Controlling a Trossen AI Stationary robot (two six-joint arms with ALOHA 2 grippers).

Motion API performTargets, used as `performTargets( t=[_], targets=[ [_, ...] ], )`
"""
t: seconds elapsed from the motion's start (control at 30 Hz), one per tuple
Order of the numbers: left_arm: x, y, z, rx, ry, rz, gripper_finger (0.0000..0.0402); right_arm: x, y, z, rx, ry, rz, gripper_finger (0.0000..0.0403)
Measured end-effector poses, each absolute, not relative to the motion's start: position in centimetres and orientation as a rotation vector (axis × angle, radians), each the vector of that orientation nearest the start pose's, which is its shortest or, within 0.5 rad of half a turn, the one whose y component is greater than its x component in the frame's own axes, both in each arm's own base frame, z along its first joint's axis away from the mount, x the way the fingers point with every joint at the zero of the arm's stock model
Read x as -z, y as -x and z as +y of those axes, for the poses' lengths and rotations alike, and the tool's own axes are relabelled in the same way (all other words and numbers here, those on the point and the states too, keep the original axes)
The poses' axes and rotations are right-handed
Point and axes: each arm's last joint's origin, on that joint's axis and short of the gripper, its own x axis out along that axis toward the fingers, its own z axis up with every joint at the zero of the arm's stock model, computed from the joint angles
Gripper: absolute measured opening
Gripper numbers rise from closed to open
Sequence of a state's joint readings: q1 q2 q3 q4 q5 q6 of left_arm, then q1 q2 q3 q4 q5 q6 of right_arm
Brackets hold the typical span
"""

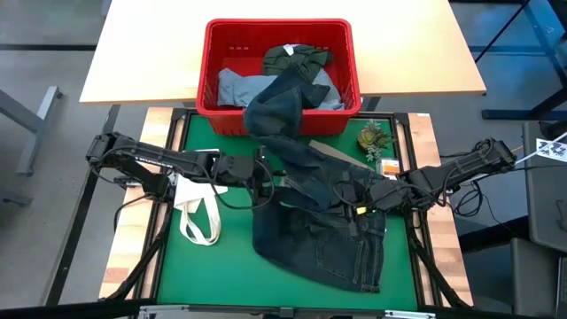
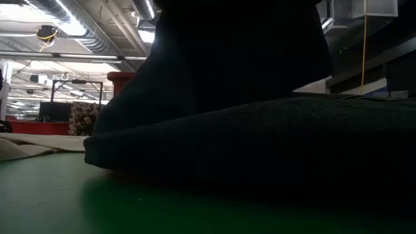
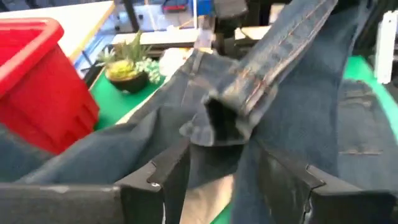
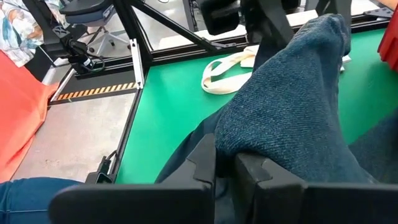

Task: Fold Laundry from Bin
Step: Fold the dark blue jeans

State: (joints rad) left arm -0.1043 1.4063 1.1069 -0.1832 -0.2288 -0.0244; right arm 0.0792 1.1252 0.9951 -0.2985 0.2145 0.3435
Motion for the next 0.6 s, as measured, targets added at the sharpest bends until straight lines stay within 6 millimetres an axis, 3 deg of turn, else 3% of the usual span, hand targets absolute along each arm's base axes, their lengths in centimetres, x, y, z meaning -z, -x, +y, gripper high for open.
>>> performTargets(
  t=[0.27, 0.6],
  targets=[
    [-30.3, -31.6, -2.5, -0.077, -0.039, 0.467, 0.0171, -33.0, -24.4, 1.3, 0.200, -0.270, 0.395, 0.0021],
    [-29.5, -33.9, -2.0, -0.055, -0.072, 0.358, 0.0171, -33.1, -24.5, 1.5, 0.150, -0.270, 0.395, 0.0021]
  ],
)
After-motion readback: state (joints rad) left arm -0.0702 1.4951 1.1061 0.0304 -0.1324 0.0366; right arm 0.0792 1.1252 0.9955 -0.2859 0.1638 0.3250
